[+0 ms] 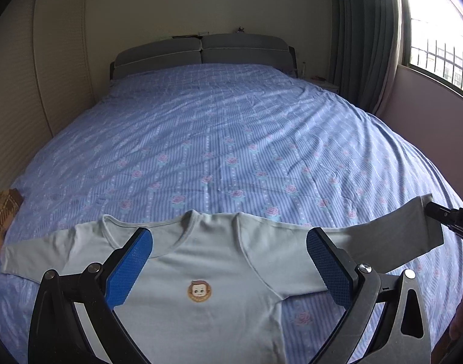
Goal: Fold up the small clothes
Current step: 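Fold the held sleeve across the shirt body and open the right tool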
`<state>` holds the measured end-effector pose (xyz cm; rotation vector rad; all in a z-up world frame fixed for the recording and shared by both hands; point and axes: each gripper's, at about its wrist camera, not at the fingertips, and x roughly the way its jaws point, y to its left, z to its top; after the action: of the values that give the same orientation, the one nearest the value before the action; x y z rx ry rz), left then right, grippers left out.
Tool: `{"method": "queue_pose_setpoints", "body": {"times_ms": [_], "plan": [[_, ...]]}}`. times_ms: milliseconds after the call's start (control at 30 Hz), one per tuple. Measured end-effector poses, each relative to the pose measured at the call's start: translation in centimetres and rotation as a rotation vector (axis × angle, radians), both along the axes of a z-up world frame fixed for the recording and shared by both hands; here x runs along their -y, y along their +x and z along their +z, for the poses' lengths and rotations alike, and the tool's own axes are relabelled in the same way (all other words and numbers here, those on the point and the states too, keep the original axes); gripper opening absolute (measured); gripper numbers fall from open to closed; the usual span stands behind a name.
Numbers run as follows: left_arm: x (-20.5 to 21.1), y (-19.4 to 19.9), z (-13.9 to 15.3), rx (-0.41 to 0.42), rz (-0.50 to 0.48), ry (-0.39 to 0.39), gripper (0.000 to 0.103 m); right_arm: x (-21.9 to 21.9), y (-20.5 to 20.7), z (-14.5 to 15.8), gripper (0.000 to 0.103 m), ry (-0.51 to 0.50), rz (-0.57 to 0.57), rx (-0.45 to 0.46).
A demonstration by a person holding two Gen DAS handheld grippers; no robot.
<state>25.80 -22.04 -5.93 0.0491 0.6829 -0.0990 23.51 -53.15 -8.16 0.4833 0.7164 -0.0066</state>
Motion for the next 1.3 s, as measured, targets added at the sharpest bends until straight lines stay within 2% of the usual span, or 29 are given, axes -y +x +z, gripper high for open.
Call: {"method": "queue_pose_setpoints", "body": {"times_ms": [233, 467, 667, 833, 1033, 1300], "plan": [[-9.6, -2.0, 2.2, 0.022, 0.100, -0.019, 0.103, -10.9, 1.8, 4.0, 0.008, -0.015, 0.152, 0.054], [-19.7, -3.8, 2.4, 0.021, 0.223, -0.032, 0.103, -22.7, 4.5, 4.5, 0.008, -0.031, 0.293, 0.055], [-26.7, -5.2, 1.2, 0.000, 0.313, -0.046, 0.103, -32.8, 6.2, 1.9, 0.008, -0.063, 0.406, 0.000], [-30.6, -6.0, 0.0, -0.015, 0.356, -0.062, 0.103, -39.1, 7.6, -1.6, 0.008, -0.097, 0.481, -0.071], [-33.0, -5.7, -1.6, -0.050, 0.377, -0.066, 0.103, -44.2, 9.0, -5.5, 0.008, -0.139, 0.534, -0.148], [-34.3, -5.2, -3.5, -0.083, 0.380, -0.071, 0.103, -47.0, 9.8, -8.6, 0.008, -0.178, 0.565, -0.205]]}}
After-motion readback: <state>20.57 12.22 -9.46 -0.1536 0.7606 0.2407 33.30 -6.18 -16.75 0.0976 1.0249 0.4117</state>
